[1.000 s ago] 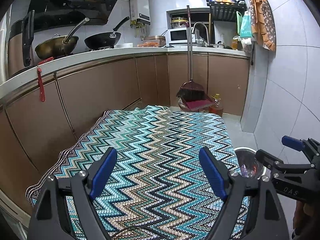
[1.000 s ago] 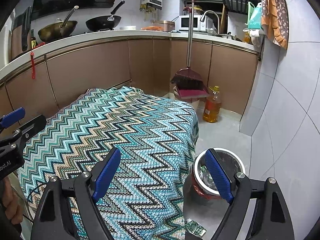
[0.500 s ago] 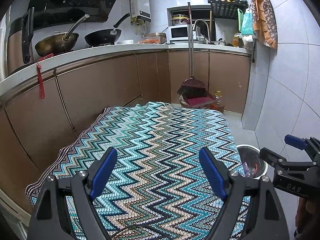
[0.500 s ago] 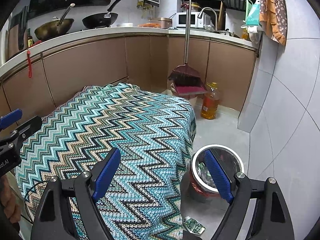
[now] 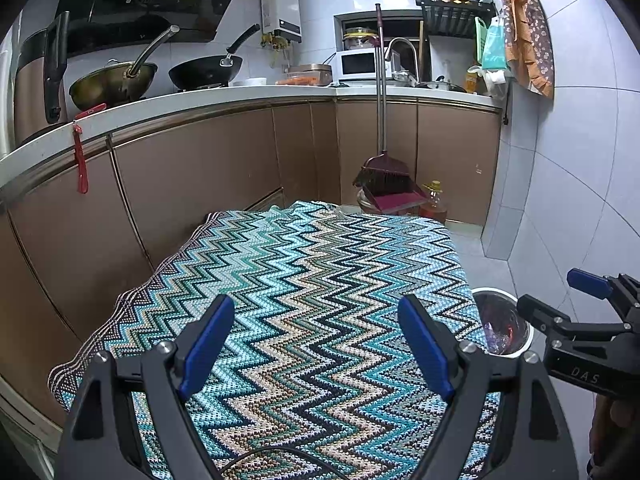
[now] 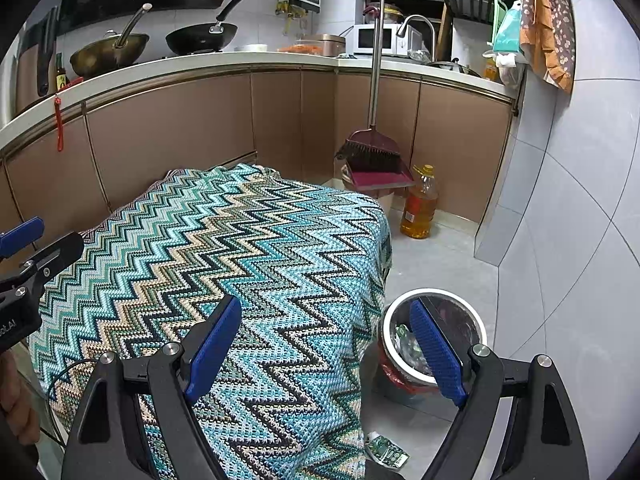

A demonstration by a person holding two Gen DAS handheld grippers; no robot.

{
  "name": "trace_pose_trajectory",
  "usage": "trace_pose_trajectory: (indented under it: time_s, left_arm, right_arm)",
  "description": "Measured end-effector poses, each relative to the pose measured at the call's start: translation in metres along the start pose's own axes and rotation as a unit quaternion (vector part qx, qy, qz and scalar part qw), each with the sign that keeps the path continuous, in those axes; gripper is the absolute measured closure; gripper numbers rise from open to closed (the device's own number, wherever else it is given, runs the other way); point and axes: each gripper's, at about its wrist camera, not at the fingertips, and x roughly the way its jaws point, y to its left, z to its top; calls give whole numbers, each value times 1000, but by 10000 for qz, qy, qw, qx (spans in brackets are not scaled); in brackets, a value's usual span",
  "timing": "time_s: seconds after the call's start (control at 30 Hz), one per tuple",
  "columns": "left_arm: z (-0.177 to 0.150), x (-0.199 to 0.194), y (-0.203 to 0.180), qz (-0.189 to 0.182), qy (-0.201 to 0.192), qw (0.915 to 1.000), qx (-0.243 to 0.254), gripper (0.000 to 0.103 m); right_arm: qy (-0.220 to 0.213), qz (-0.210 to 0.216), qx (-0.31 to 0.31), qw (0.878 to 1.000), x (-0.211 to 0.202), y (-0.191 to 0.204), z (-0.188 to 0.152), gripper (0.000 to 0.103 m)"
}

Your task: Collect trash

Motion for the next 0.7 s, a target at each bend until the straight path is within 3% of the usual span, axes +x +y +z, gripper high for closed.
trace_pose_trajectory:
  time_s: [0.7]
  left_arm:
    - [-8, 11, -2, -64, 183, 9998, -29, 20]
  right_arm:
    - [137, 56, -122, 9998, 10, 5, -3, 17]
